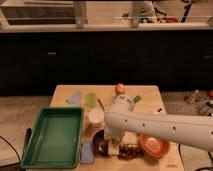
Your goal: Place eraser in purple bowl
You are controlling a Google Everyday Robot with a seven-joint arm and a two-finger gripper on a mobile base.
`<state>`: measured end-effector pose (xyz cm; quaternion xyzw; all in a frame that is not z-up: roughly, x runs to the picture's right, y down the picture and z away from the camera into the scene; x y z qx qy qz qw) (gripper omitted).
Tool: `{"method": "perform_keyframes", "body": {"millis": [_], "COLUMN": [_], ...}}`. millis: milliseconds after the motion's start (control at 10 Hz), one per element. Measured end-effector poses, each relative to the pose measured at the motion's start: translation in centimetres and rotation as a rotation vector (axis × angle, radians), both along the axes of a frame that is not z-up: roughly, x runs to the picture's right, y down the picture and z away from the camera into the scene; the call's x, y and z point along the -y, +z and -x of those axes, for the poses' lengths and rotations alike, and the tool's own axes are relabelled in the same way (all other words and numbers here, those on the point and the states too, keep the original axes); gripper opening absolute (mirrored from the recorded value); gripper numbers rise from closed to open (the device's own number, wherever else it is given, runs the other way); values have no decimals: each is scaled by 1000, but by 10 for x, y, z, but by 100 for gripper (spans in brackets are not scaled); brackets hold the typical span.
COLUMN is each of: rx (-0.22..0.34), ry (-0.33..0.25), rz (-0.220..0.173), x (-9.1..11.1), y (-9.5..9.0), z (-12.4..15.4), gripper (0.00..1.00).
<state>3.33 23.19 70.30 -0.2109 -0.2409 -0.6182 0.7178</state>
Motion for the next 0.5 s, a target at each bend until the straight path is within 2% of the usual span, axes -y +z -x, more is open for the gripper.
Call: {"method": "perform_keyframes", "body": {"millis": [500], "rx": [-7], "ry": [-5], "rz": [-4], "x": [0], "y": [2], "z": [24], "gripper": [0]}}
